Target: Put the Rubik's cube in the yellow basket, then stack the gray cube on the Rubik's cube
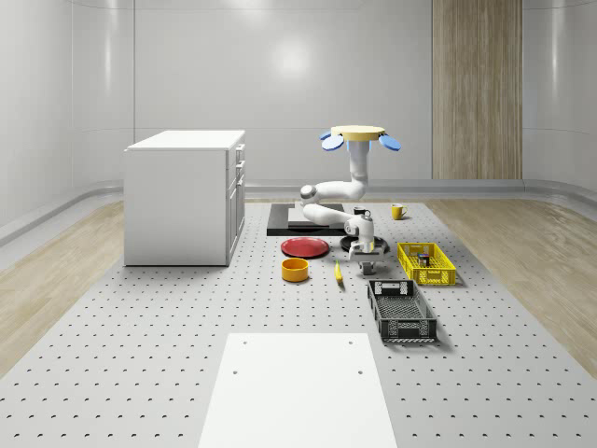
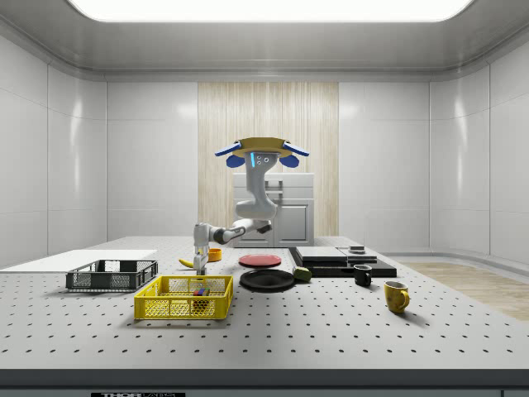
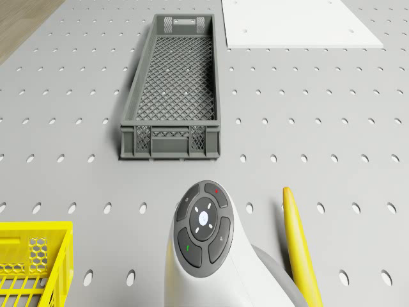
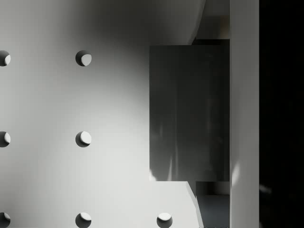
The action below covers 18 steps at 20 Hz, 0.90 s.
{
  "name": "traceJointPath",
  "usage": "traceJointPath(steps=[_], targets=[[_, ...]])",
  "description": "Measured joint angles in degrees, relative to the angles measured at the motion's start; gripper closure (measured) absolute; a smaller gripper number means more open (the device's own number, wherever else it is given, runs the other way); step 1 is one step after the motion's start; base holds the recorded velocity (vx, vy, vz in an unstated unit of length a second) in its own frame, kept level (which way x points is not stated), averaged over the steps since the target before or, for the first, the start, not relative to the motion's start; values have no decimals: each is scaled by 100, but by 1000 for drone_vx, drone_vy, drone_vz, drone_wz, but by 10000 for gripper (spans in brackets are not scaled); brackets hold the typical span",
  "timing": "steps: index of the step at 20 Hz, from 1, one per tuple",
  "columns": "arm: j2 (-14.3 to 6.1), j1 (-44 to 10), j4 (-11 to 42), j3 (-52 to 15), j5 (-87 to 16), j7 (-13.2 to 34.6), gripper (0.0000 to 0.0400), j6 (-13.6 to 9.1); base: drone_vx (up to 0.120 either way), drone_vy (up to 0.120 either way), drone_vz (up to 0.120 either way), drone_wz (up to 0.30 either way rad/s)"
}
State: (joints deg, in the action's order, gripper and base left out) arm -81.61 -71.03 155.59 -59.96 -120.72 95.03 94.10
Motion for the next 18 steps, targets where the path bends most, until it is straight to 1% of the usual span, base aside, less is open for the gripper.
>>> traceJointPath(steps=[8, 15, 18], targets=[[25, 20, 12, -14, 3, -13, 148, -35, 0, 0, 0, 0], [11, 105, 207, -383, 343, 1, 150, -243, 0, 0, 0, 0], [2, 140, 306, -614, 559, 17, 150, -355, 0, 0, 107, 0]])
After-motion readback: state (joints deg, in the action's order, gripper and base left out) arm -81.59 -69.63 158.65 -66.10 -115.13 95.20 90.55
